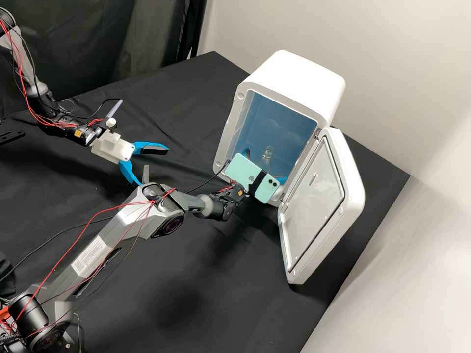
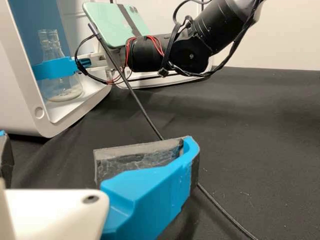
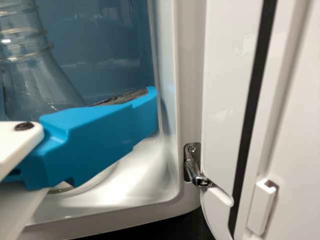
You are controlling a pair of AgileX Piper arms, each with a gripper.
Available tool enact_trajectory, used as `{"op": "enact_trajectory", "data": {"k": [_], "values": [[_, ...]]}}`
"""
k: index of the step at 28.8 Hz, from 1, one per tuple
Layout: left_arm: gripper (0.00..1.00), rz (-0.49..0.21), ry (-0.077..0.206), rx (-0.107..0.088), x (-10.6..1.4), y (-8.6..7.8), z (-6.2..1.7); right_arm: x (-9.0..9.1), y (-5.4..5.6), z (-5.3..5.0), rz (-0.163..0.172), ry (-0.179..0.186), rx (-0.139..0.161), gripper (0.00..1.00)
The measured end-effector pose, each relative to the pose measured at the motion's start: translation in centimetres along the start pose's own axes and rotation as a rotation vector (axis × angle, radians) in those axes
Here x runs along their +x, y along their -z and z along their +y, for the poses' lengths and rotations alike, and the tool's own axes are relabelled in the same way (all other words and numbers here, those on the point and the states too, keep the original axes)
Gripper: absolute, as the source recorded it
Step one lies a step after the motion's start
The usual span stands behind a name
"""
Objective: Take the flask out of the incubator
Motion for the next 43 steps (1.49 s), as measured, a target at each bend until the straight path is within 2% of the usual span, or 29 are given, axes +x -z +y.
{"op": "enact_trajectory", "data": {"k": [11, 12, 43], "values": [[1.00, -0.001, -0.004, 0.000, 0.12, -0.02, 0.14, 0.00, 0.01, -0.02, 0.001, 0.002, -0.004, 1.00], [1.00, -0.001, -0.004, 0.000, 0.12, -0.02, 0.14, 0.00, 0.01, -0.03, 0.001, 0.003, -0.004, 0.00], [1.00, 0.000, 0.000, 0.000, 0.12, -0.01, 0.10, 0.02, -0.24, -0.25, -0.003, 0.007, -0.003, 0.00]]}}
